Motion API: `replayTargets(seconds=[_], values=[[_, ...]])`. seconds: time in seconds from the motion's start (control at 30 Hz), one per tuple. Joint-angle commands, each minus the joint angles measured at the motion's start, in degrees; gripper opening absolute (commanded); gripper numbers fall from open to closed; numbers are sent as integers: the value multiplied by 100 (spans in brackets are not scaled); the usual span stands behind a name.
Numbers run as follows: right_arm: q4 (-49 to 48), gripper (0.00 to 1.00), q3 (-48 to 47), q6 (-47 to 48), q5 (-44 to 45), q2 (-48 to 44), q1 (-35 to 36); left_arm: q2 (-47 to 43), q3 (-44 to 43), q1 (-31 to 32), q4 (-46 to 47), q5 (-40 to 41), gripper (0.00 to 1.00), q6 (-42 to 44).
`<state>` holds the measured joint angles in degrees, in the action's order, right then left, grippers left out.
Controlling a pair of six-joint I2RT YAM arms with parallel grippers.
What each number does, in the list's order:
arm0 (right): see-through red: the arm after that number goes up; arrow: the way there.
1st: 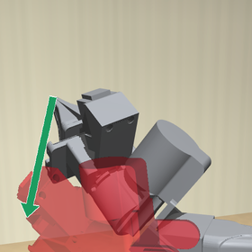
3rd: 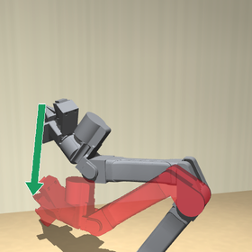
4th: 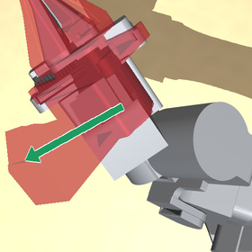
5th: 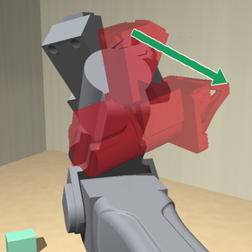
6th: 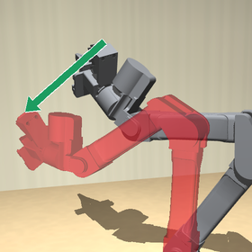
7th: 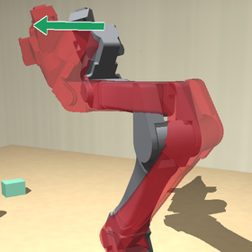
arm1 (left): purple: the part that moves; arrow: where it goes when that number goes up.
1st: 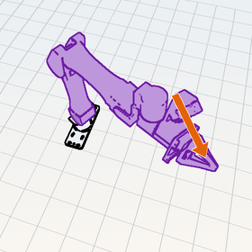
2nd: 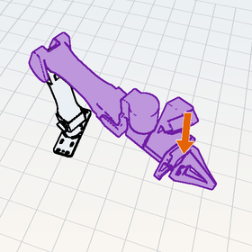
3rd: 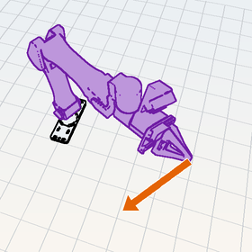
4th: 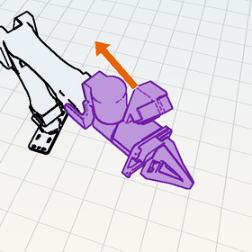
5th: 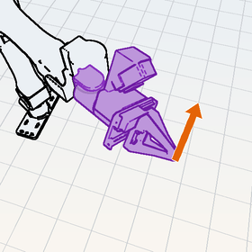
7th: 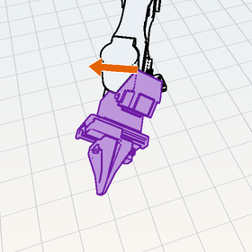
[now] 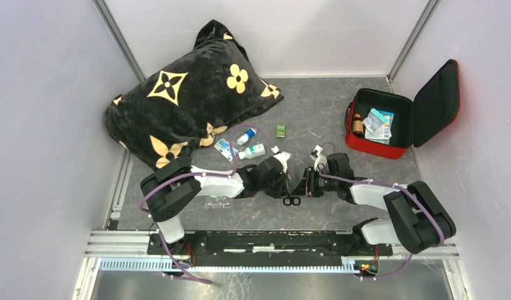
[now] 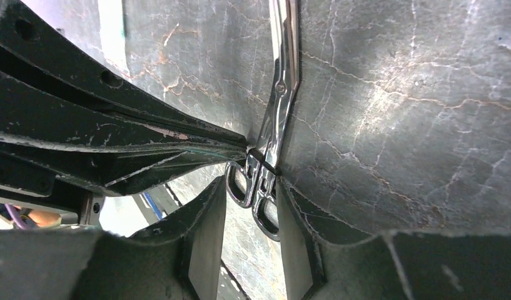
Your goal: Organize the medicine kit
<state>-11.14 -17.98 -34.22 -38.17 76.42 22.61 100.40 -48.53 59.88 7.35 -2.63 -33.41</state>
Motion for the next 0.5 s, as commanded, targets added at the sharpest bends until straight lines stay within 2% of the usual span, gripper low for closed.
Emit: replayTargets(seconds=[0.0,0.1,0.27,0.37,0.47], values=[[-604,41,357,-533,-196,193,31,257,-17,-2,-226,246,2,117],[-1290,38,582,-1099,-226,114,32,282,17,-3,-194,246,2,100],[-1820,34,767,-1676,-72,48,33,305,63,-8,-130,246,2,80],[-2054,36,961,-2018,282,-27,26,300,100,-3,-80,239,2,89],[-2899,37,1289,-2655,485,-32,29,309,132,-3,-46,215,2,89]])
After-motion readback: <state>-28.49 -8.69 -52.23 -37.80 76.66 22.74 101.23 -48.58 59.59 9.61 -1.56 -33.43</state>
